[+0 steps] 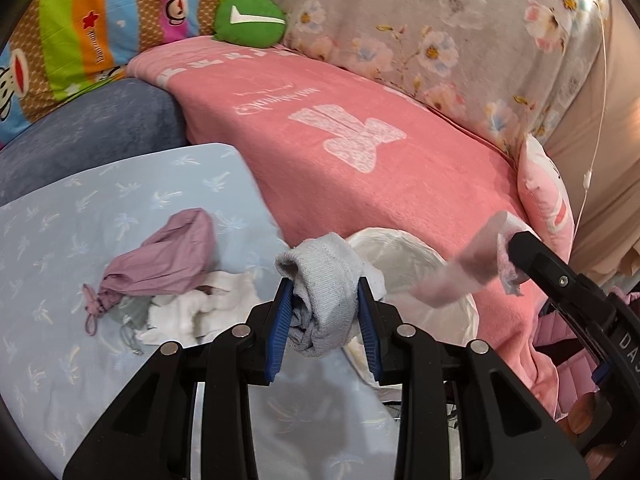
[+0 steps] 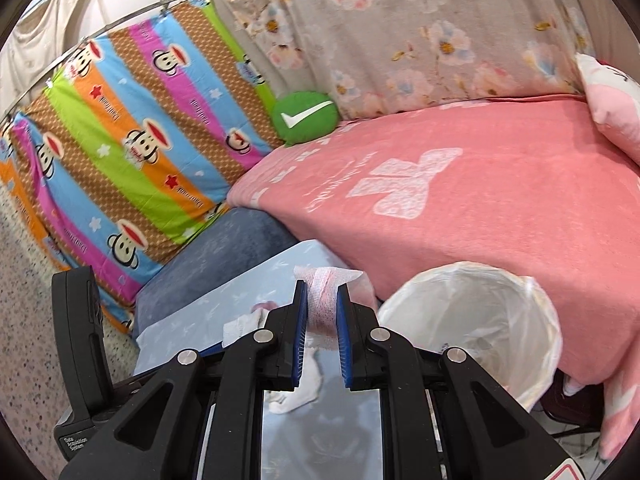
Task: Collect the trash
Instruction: 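Carry both items over the wastebasket and open both tools to release them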
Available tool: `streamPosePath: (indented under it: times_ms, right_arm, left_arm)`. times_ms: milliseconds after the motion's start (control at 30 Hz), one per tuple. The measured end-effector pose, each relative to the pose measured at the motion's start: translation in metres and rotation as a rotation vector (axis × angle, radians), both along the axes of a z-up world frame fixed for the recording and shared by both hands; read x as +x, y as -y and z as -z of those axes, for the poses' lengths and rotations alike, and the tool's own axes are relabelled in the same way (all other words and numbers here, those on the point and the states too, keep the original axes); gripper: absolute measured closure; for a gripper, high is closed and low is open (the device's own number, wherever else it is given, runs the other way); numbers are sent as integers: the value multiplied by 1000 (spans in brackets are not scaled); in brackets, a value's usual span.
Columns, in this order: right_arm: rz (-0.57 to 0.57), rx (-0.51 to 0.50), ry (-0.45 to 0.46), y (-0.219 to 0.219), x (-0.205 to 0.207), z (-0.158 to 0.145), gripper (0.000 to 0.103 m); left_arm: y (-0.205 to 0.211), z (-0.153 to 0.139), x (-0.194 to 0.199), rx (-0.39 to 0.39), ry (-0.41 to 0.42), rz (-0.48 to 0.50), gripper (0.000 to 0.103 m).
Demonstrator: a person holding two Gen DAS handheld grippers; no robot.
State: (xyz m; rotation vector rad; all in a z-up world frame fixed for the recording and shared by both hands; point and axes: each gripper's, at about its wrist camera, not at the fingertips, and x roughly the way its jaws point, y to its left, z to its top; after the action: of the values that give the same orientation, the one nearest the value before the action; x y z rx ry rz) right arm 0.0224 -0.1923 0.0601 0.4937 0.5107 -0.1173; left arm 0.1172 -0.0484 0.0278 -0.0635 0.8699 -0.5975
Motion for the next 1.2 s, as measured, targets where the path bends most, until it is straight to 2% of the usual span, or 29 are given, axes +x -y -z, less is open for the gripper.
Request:
streamPosePath:
  times_ms: [200,600,733,767,833,933,1000,1200]
  right_arm:
    - [35,12,-7,27,-8,8,90]
    - [64,40,-37,51,-7,25,89]
    - [77,30,-40,54,-6,26,85]
    - [83,23,-38,54,-7,26,84]
    - [89,20,-38,54,-7,26,84]
    - [99,30,-40,57,-7,27,79]
    - [104,32,-41,58,-7,28,77]
    - [97,32,-50,56,-8,31,77]
  left_arm:
    - [31,5,-2,26,-6,47,71]
    - [71,20,-3,75,-25,117,70]
    - [79,23,-1,80,-36,135,68]
    - [81,23,-1,75,-39,139,67]
    - [82,23,-1,58,-41,143,54]
    - [83,21,-4,52,-14,133,44]
    - [84,21,-4,62,-2,131,41]
    - [78,24,-1,81,-10,102,41]
